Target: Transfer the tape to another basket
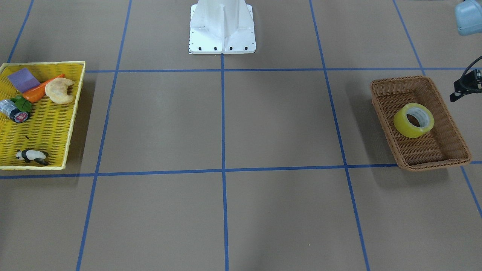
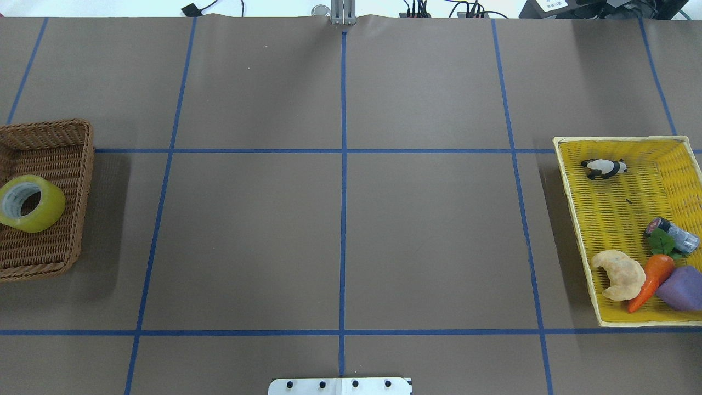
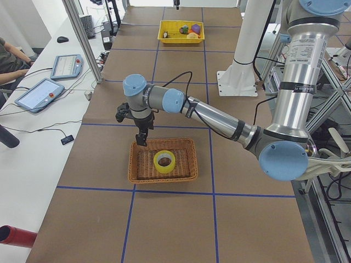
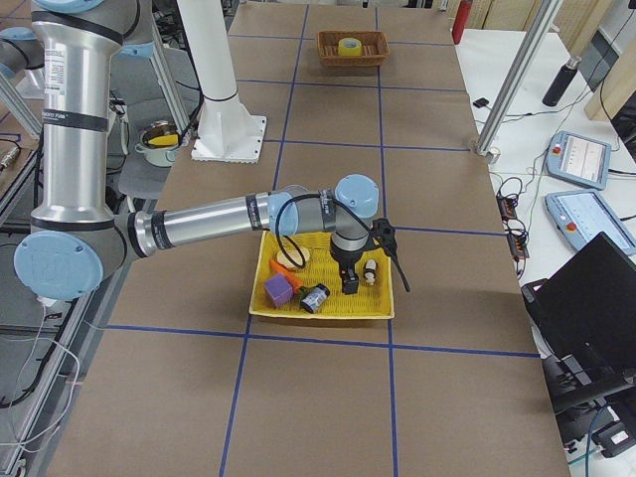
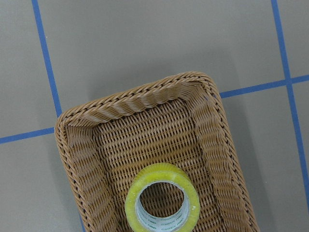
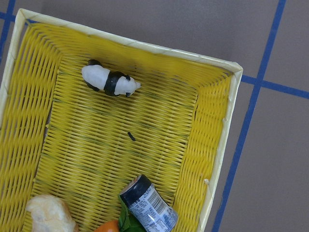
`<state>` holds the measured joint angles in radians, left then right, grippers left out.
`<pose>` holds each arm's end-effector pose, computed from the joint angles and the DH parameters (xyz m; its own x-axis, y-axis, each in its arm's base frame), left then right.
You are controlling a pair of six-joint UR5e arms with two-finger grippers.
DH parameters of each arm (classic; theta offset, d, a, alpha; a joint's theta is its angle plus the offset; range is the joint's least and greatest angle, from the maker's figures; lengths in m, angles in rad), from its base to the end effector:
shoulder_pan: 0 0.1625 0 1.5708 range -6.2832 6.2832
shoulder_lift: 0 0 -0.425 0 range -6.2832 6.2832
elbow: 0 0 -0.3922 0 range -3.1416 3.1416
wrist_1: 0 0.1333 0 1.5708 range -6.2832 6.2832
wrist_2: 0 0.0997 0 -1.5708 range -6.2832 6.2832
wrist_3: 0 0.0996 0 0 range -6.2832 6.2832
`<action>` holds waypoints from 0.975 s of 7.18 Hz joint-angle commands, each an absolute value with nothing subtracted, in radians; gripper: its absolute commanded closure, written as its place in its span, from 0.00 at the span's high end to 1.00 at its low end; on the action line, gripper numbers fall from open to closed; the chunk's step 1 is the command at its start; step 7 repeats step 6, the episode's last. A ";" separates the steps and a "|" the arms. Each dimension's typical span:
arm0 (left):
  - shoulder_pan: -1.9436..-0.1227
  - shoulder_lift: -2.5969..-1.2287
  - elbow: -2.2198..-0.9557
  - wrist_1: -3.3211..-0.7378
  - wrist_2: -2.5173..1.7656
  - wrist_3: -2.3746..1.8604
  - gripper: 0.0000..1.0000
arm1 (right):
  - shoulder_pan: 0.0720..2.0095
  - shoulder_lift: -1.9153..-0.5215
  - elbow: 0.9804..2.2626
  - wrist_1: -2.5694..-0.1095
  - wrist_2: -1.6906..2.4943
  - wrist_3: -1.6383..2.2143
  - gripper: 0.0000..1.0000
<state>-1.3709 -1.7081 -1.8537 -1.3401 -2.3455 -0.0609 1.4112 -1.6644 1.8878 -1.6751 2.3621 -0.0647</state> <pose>0.0424 -0.5297 0.4746 0.6849 0.2120 -0.6972 -0.1536 0.9773 0.1462 -0.0099 -0.4542 0.5564 0.6689 -0.2581 0.6971 0.2015 0.9656 0.1642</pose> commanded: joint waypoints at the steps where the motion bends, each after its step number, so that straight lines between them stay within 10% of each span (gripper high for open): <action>1: -1.373 -1.707 -1.853 -1.348 -2.345 -0.061 0.98 | 1.413 -1.660 1.919 -1.675 2.364 -0.055 1.00; 7: -1.371 -1.707 -1.849 -1.350 -2.345 -0.061 0.98 | 1.413 -1.672 1.908 -1.675 2.367 -0.066 1.00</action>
